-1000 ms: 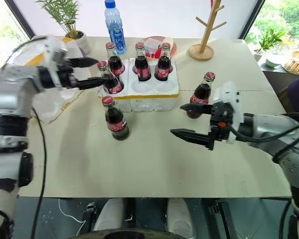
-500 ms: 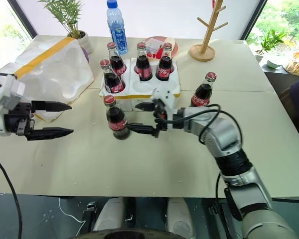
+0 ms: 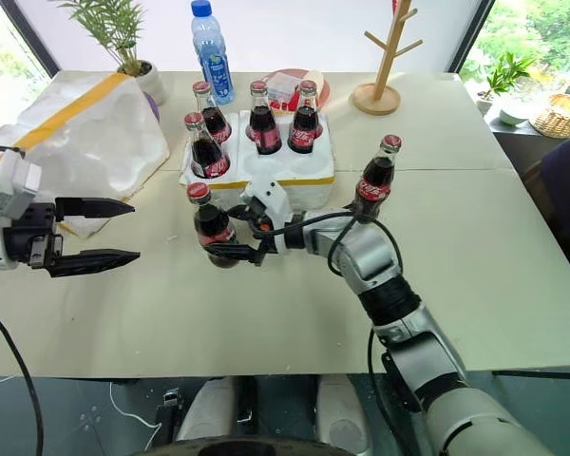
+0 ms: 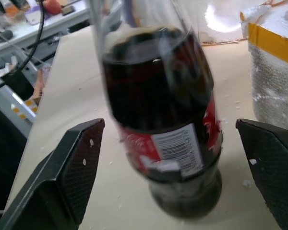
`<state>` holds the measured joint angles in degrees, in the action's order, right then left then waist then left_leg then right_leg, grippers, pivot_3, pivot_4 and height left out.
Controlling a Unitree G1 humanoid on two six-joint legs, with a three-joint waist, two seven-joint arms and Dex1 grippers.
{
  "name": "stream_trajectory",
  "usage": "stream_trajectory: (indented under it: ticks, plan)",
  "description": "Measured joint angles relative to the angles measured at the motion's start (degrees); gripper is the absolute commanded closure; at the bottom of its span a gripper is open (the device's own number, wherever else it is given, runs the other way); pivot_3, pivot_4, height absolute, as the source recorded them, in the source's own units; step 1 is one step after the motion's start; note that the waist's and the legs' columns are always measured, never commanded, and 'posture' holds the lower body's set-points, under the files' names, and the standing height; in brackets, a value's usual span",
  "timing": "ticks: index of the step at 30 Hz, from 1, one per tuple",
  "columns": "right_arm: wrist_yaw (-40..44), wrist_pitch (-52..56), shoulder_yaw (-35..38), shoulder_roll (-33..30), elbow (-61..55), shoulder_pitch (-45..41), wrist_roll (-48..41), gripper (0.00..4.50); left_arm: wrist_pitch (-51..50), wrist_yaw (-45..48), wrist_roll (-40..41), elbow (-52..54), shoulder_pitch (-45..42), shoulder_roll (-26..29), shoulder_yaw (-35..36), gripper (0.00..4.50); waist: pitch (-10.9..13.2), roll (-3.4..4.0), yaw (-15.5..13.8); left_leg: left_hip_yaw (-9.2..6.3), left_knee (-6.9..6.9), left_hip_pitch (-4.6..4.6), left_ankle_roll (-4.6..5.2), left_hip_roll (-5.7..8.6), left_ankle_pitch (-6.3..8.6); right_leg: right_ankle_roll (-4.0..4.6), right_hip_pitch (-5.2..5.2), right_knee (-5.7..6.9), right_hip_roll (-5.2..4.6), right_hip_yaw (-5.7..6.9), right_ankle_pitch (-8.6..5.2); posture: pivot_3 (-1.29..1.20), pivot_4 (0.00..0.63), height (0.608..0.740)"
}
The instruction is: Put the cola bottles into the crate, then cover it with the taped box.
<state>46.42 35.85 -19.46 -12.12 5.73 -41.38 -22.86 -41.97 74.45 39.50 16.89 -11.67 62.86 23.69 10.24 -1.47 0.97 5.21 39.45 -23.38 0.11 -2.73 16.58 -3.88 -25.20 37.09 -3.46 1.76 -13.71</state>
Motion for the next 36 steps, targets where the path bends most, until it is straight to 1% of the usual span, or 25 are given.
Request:
stream_trajectory:
  ticks: [2, 5, 7, 10, 13, 17, 18, 21, 23, 27, 30, 36]
  plan:
    - [-0.29, -1.42, -0.01, 1.87, 2.83, -0.77, 1.49, 0.0, 0.23, -0.1, -0.01, -0.25, -0.51, 0.1, -0.07, 0.07, 0.0, 0.0, 0.05, 0.01, -0.01, 0.0, -0.01, -0.01, 0.0, 0.0, -0.01, 0.01, 0.0, 0.0, 0.0, 0.0, 0.15, 0.74]
    - [-0.98, -2.62, 0.1, 3.85, 5.95, -1.58, 2.82, 0.83, 0.33, -0.32, -0.03, -0.97, -1.32, 0.14, -0.52, 0.0, 0.0, 0.01, 0.08, 0.0, -0.01, 0.0, -0.03, -0.02, -0.02, 0.0, -0.02, 0.02, 0.01, 0.0, 0.0, 0.0, 0.15, 0.74]
    - [-0.57, -2.09, 0.3, 4.13, 5.78, -1.58, 2.86, 1.73, 0.53, -0.71, -0.03, -1.09, -2.18, 0.14, -0.57, 0.0, 0.01, 0.01, -0.1, 0.0, -0.01, -0.02, -0.04, -0.02, -0.02, 0.0, -0.02, 0.03, -0.01, 0.0, 0.0, 0.0, 0.15, 0.74]
    - [2.25, 3.65, 2.5, 1.62, 0.55, -0.19, -1.6, 1.71, 1.03, -1.0, -0.06, -1.34, -2.4, 0.14, -0.78, 0.0, 0.03, 0.03, -0.35, -0.01, -0.01, -0.09, -0.03, -0.04, -0.02, -0.01, -0.05, 0.0, -0.1, 0.01, 0.0, 0.0, 0.15, 0.74]
    - [2.14, 10.49, 8.05, -1.31, -7.37, -0.69, -7.67, 1.71, 1.54, -1.33, -0.22, -2.43, -2.54, 0.13, -1.59, 0.0, 0.03, 0.04, -0.22, 0.0, -0.01, -0.12, -0.03, -0.04, -0.01, -0.01, -0.11, 0.0, -0.1, 0.0, 0.0, 0.0, 0.15, 0.74]
    - [-0.36, 14.94, 16.39, -3.74, -10.57, -7.36, -12.67, 1.71, 2.5, -2.42, -0.21, -3.23, -4.67, -1.11, -2.87, 0.0, 0.05, 0.06, -0.11, 0.0, -0.02, -0.1, -0.06, -0.02, -0.03, 0.0, -0.13, 0.03, 0.01, 0.0, 0.0, 0.0, 0.15, 0.74]
    - [-0.89, 14.85, 17.26, -4.26, -10.58, -8.64, -12.73, 1.71, 2.53, -2.72, -0.2, -3.42, -5.28, -1.41, -3.1, 0.0, 0.05, 0.06, -0.07, 0.0, -0.03, -0.1, -0.06, -0.02, -0.03, 0.01, -0.14, 0.03, 0.02, 0.0, 0.0, 0.0, 0.15, 0.74]
    - [-4.06, 11.22, 17.41, -5.29, -7.75, -13.38, -8.68, 1.71, 2.62, -4.8, -0.1, -4.36, -9.03, -3.95, -4.92, 0.0, 0.05, 0.07, -0.02, 0.03, -0.09, -0.06, -0.07, 0.0, -0.03, 0.01, -0.15, 0.04, 0.03, -0.02, 0.0, 0.0, 0.15, 0.74]
    - [-8.47, 7.54, 16.11, -4.45, -2.9, -15.95, -3.42, 1.71, 2.64, -6.37, -0.11, -5.06, -11.33, -5.59, -6.13, 0.0, 0.04, 0.05, 0.1, 0.05, -0.1, -0.07, -0.09, 0.0, -0.05, 0.01, -0.16, 0.04, 0.04, -0.04, 0.0, 0.0, 0.15, 0.74]
    - [-14.52, 2.14, 12.86, -2.19, 4.85, -16.09, 4.64, 1.71, 2.64, -7.63, -0.2, -5.26, -11.74, -6.44, -7.3, 0.0, 0.05, 0.06, 0.2, 0.15, -0.24, -0.14, -0.1, 0.0, -0.05, 0.01, -0.28, 0.01, 0.03, -0.1, 0.0, 0.0, 0.15, 0.74]
    - [-16.03, -1.44, 11.19, -0.11, 9.78, -15.39, 8.17, 1.71, 2.69, -8.29, -0.24, -5.25, -11.69, -6.74, -7.6, 0.0, 0.06, 0.08, 0.23, 0.18, -0.27, -0.26, -0.33, -0.02, -0.19, 0.01, -0.35, 0.0, 0.04, -0.1, 0.0, 0.0, 0.15, 0.74]
    - [-16.18, -6.0, 10.69, 3.85, 17.84, -14.45, 10.52, 1.71, 2.81, -8.9, -0.23, -4.99, -11.58, -6.74, -7.59, 0.0, 0.06, 0.08, 0.22, 0.2, -0.26, -0.26, -0.28, -0.02, -0.16, 0.0, -0.35, -0.02, 0.02, -0.1, 0.0, 0.0, 0.15, 0.74]
